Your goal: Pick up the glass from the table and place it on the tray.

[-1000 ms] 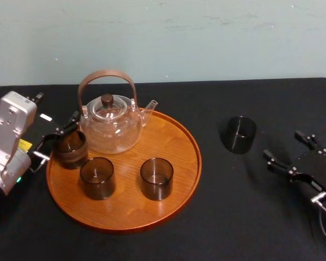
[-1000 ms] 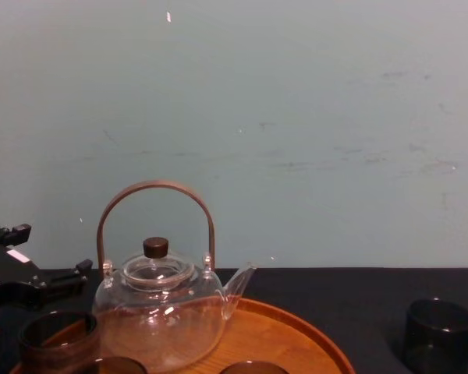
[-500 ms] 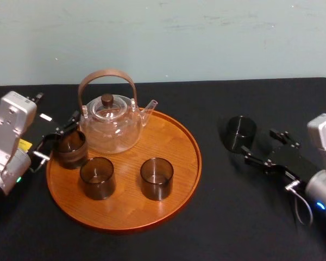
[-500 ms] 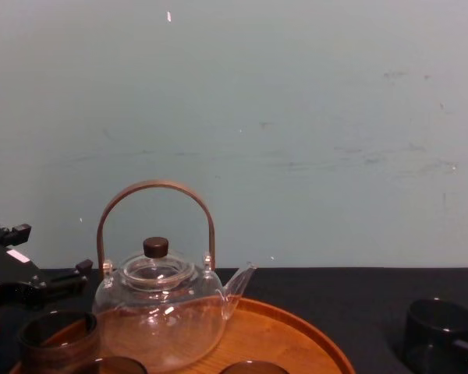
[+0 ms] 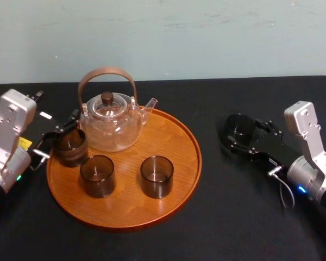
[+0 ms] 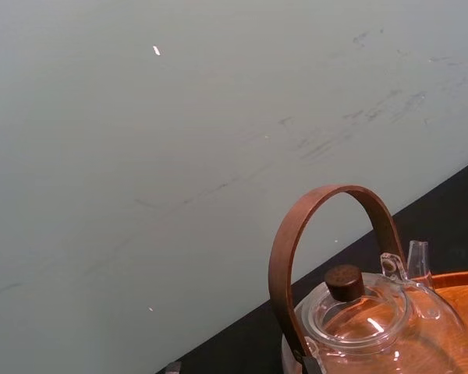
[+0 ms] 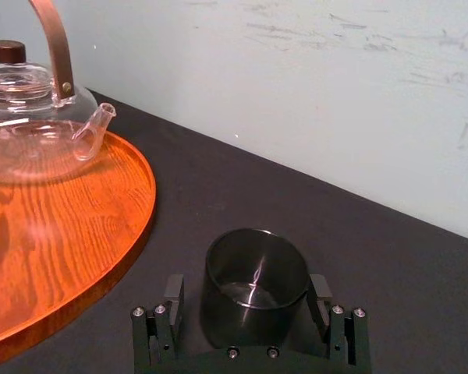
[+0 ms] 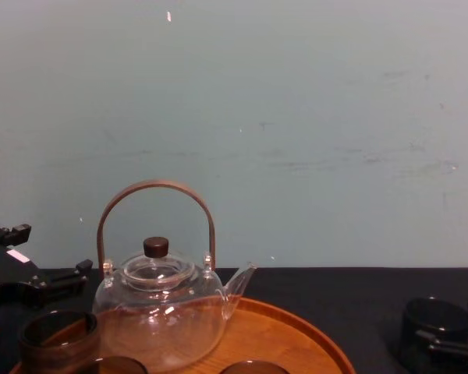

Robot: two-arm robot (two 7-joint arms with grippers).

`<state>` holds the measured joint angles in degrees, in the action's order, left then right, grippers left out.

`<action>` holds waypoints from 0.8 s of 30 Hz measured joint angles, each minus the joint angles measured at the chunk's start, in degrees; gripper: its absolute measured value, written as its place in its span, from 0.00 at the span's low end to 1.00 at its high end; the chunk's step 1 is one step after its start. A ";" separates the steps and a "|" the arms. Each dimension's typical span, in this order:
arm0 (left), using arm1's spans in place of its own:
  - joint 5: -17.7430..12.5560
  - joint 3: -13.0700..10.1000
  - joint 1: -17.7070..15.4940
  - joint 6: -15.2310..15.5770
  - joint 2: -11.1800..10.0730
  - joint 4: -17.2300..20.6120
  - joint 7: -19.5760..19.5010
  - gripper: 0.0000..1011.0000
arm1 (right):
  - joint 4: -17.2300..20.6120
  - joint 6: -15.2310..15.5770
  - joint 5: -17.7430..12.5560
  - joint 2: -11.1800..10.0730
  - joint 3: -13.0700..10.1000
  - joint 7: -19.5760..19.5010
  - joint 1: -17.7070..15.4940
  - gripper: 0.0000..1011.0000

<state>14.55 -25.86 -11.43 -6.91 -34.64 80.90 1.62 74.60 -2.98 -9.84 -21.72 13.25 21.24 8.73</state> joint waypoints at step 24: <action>0.00 0.00 0.00 0.00 0.00 0.00 0.00 0.99 | -8.65 -1.42 0.22 2.79 1.86 1.08 6.41 0.99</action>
<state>14.55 -25.86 -11.43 -6.91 -34.65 80.90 1.62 65.94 -4.39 -9.61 -18.92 15.11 22.32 15.14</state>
